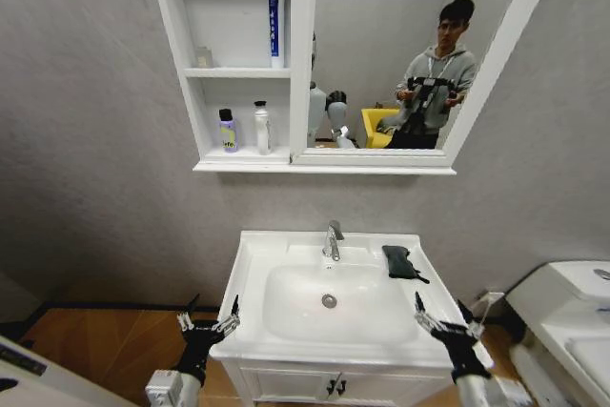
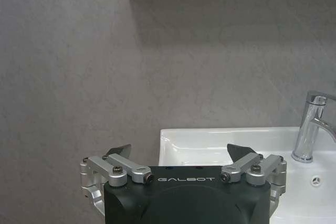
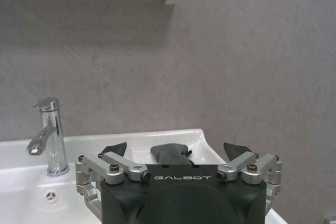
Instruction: Move facial cleanser and shampoo from washbasin to cabinet, then wipe washbasin with towel.
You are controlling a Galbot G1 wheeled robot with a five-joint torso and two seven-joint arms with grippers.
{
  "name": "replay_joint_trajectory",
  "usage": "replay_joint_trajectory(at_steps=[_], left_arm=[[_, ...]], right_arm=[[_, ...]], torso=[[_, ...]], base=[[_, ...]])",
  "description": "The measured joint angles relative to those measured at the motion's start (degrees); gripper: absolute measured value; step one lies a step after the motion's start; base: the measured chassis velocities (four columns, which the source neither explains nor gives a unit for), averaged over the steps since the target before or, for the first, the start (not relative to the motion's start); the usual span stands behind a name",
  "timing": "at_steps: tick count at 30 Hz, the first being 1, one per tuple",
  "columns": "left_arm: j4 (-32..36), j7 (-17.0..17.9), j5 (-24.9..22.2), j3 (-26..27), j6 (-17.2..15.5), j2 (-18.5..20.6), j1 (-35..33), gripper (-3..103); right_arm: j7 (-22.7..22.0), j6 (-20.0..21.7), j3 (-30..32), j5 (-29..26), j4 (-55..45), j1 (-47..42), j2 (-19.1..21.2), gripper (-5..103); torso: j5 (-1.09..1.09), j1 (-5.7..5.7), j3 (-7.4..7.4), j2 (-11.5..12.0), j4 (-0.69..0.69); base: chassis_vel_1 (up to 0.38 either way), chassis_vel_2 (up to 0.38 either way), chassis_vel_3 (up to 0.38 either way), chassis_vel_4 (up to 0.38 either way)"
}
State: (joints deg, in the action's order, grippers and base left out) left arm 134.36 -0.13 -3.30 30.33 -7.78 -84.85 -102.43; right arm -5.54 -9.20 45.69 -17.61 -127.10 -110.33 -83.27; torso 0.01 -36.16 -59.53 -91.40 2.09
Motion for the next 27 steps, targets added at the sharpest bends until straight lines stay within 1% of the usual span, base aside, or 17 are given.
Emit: replay_joint_trajectory(at_steps=[1,4,5,7,13,27], left_arm=[[0.0,0.0,0.0,0.0,0.0,0.0,0.0,100],[0.0,0.0,0.0,0.0,0.0,0.0,0.0,100],[0.0,0.0,0.0,0.0,0.0,0.0,0.0,100],[0.0,0.0,0.0,0.0,0.0,0.0,0.0,100],[0.0,0.0,0.0,0.0,0.0,0.0,0.0,100],[0.0,0.0,0.0,0.0,0.0,0.0,0.0,100]], right_arm=[[0.0,0.0,0.0,0.0,0.0,0.0,0.0,100],[0.0,-1.3,-1.1,0.8,-2.2,-5.3,-1.4,100],[0.0,-1.3,-1.1,0.8,-2.2,-5.3,-1.4,100],[0.0,-2.4,-2.4,2.0,-3.4,-8.0,-2.0,100],[0.5,-3.1,-3.7,3.4,-4.1,-8.6,-2.9,100],[0.6,-3.0,-3.9,3.3,-3.9,-8.1,-2.8,100]], torso=[[0.00,0.00,0.00,0.0,0.00],[0.01,-0.01,-0.01,0.0,0.00],[0.01,-0.01,-0.01,0.0,0.00],[0.00,0.00,-0.01,0.0,0.00],[-0.01,-0.01,-0.01,0.0,0.00],[-0.02,-0.02,-0.01,0.0,0.00]], base=[[0.000,0.000,0.000,0.000],[0.000,0.000,0.000,0.000],[0.000,0.000,0.000,0.000],[0.000,0.000,0.000,0.000],[0.000,0.000,0.000,0.000],[0.000,0.000,0.000,0.000]])
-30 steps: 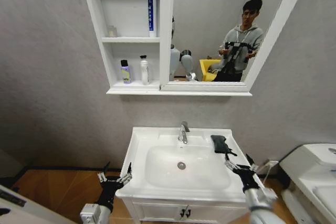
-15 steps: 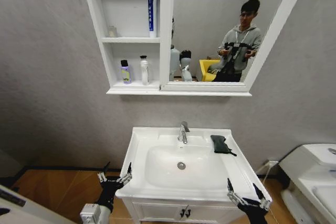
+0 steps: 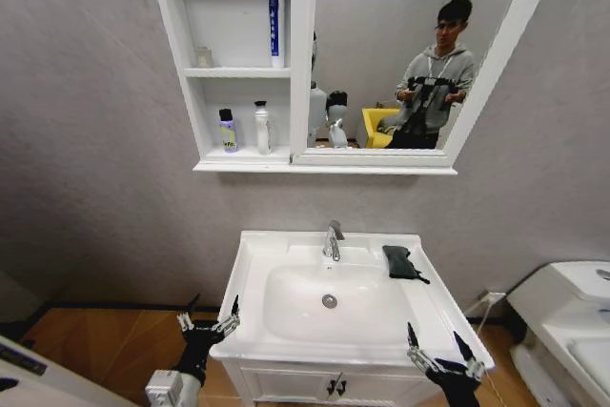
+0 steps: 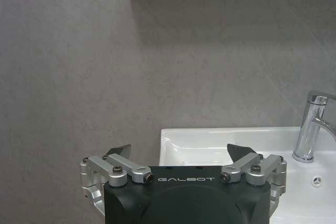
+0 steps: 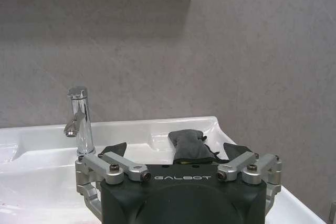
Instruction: Move facial cleanser and shampoo from washbasin to cabinet, then wipe washbasin with towel.
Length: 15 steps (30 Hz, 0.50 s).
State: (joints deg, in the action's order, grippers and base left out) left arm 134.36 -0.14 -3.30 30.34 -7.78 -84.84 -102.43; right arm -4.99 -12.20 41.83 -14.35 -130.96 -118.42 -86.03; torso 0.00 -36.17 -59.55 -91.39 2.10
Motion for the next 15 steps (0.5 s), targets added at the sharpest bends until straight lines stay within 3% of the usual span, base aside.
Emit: replay_joint_trajectory(at_steps=[7,15], left_arm=[[0.0,0.0,0.0,0.0,0.0,0.0,0.0,100],[0.0,0.0,0.0,0.0,0.0,0.0,0.0,100]], right_arm=[[0.0,0.1,0.0,-0.1,0.1,0.1,0.0,100],[0.0,0.1,0.0,-0.1,0.1,0.2,0.1,100]], torso=[[0.00,-0.02,0.00,0.0,0.00],[-0.01,-0.01,-0.01,0.0,-0.01]], base=[[0.006,-0.006,-0.005,0.008],[0.120,-0.130,-0.114,0.112]])
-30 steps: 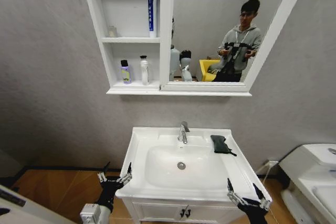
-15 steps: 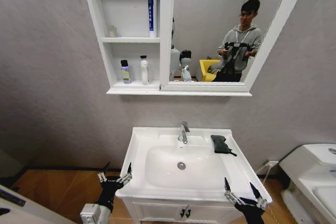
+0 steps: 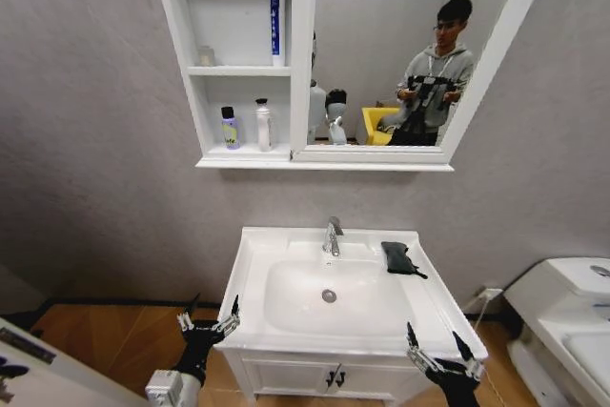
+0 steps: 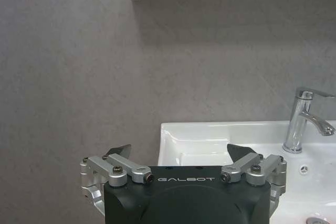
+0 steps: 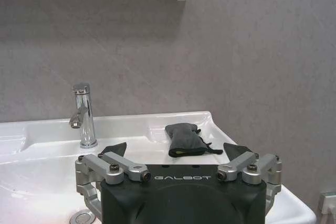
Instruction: Move facial cleanser and shampoo from washbasin to cabinet, then wipe washbasin with towel.
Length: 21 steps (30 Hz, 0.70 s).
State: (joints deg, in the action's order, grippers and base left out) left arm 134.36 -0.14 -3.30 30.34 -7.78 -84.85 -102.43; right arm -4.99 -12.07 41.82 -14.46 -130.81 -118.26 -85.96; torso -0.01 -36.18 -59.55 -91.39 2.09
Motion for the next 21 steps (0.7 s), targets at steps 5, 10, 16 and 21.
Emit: replay_joint_trajectory(at_steps=[5,10,16,21], left_arm=[[0.0,0.0,0.0,0.0,0.0,0.0,0.0,100],[0.0,0.0,0.0,0.0,0.0,0.0,0.0,100],[0.0,0.0,0.0,0.0,0.0,0.0,0.0,100],[0.0,0.0,0.0,0.0,0.0,0.0,0.0,100]], right_arm=[[0.0,0.0,0.0,0.0,0.0,0.0,0.0,100],[0.0,0.0,0.0,-0.1,0.0,0.0,0.0,100],[0.0,0.1,0.0,-0.1,0.1,0.0,0.0,100],[0.0,0.1,0.0,-0.1,0.1,0.0,0.0,100]], torso=[[0.01,0.02,0.01,0.0,0.00],[0.01,0.02,0.01,0.0,-0.01],[-0.04,0.01,0.00,0.0,0.00],[-0.06,0.01,0.00,0.0,0.02]], base=[[0.223,-0.217,-0.211,0.225],[0.272,-0.261,-0.271,0.263],[0.320,-0.333,-0.317,0.336],[0.360,-0.376,-0.369,0.373]])
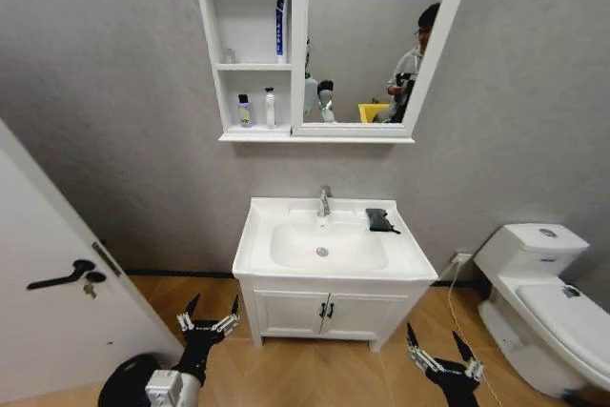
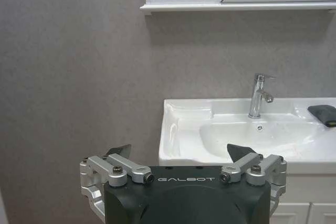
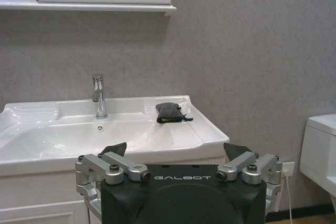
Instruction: Move facial cleanser and shampoo from washbasin to cabinet, then wipe washbasin with towel.
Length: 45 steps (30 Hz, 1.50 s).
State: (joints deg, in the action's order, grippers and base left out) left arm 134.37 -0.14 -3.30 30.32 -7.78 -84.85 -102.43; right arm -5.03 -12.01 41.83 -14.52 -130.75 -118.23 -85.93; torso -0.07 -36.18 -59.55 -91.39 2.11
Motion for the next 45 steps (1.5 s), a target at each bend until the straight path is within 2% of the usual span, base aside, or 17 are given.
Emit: replay_joint_trajectory(at_steps=[3,5,6,8,9,11,12,13,14,16,19,22,24,28,31,32,45], left_arm=[[0.0,0.0,0.0,0.0,0.0,0.0,0.0,100],[0.0,0.0,0.0,0.0,0.0,0.0,0.0,100],[0.0,0.0,0.0,0.0,0.0,0.0,0.0,100],[0.0,0.0,0.0,0.0,0.0,0.0,0.0,100],[0.0,0.0,0.0,0.0,0.0,0.0,0.0,100],[0.0,0.0,0.0,0.0,0.0,0.0,0.0,100],[0.0,0.0,0.0,0.0,0.0,0.0,0.0,100],[0.0,0.0,0.0,0.0,0.0,0.0,0.0,100],[0.0,0.0,0.0,0.0,0.0,0.0,0.0,100],[0.0,0.0,0.0,0.0,0.0,0.0,0.0,100],[0.0,0.0,0.0,0.0,0.0,0.0,0.0,100],[0.0,0.0,0.0,0.0,0.0,0.0,0.0,100],[0.0,0.0,0.0,0.0,0.0,0.0,0.0,100],[0.0,0.0,0.0,0.0,0.0,0.0,0.0,100],[0.0,0.0,0.0,0.1,0.0,0.0,0.0,100],[0.0,0.0,0.0,0.0,0.0,0.0,0.0,100],[0.0,0.0,0.0,0.0,0.0,0.0,0.0,100]], right_arm=[[0.0,0.0,0.0,0.0,0.0,0.0,0.0,100],[0.0,0.0,0.0,0.0,0.0,0.0,0.0,100],[0.0,0.0,0.0,0.0,0.0,0.0,0.0,100],[0.0,0.0,0.0,0.0,0.0,0.0,0.0,100],[0.0,0.0,0.0,0.0,0.0,0.0,0.0,100],[0.0,0.0,0.0,0.0,0.0,0.0,0.0,100],[0.0,0.0,0.0,0.0,0.0,0.0,0.0,100],[0.0,0.0,0.0,0.0,0.0,0.0,0.0,100],[0.0,0.0,0.0,0.0,0.0,0.0,0.0,100],[0.0,0.0,0.0,0.0,0.0,0.0,0.0,100],[0.0,0.0,0.0,0.0,0.0,0.0,0.0,100],[0.0,0.0,0.0,0.0,0.0,0.0,0.0,100],[0.0,0.0,0.0,0.0,0.0,0.0,0.0,100],[0.0,0.0,0.0,0.0,0.0,0.0,0.0,100],[0.0,0.0,0.0,0.0,0.0,0.0,0.0,100],[0.0,0.0,0.0,0.0,0.0,0.0,0.0,100],[0.0,0.0,0.0,0.0,0.0,0.0,0.0,100]], torso=[[0.16,0.03,0.02,0.0,-0.04],[-0.01,0.00,0.00,0.0,0.00],[-0.01,0.00,0.00,0.0,0.00],[0.16,0.03,0.02,0.0,-0.04],[0.16,0.03,0.02,0.0,-0.04],[-0.02,-0.03,-0.02,0.0,0.01],[-0.02,-0.03,-0.02,0.0,0.01],[0.13,0.01,0.01,0.0,-0.03],[0.13,0.01,0.01,0.0,-0.03],[-0.02,-0.02,-0.01,0.0,0.02],[0.17,0.01,0.01,0.0,-0.04],[-0.03,-0.01,-0.01,0.0,0.02],[0.16,0.03,0.02,0.0,-0.04],[0.02,0.06,0.02,0.0,-0.03],[0.10,0.07,0.04,-0.1,0.00],[0.09,0.06,0.03,0.0,-0.04],[0.08,-0.03,0.00,0.0,-0.01]], base=[[0.343,-0.402,-0.365,0.375],[0.412,-0.352,-0.372,0.351],[0.412,-0.344,-0.395,0.351],[0.343,-0.362,-0.350,0.366],[0.320,-0.380,-0.350,0.375],[0.387,-0.331,-0.358,0.356],[0.387,-0.331,-0.369,0.338],[0.308,-0.362,-0.332,0.353],[0.308,-0.362,-0.332,0.353],[0.366,-0.344,-0.356,0.340],[0.360,-0.396,-0.338,0.343],[0.406,-0.340,-0.360,0.341],[0.322,-0.336,-0.358,0.360],[0.277,-0.265,-0.292,0.287],[0.096,-0.139,-0.089,0.109],[0.066,0.019,-0.084,0.046],[-0.063,0.004,0.064,-0.001]])
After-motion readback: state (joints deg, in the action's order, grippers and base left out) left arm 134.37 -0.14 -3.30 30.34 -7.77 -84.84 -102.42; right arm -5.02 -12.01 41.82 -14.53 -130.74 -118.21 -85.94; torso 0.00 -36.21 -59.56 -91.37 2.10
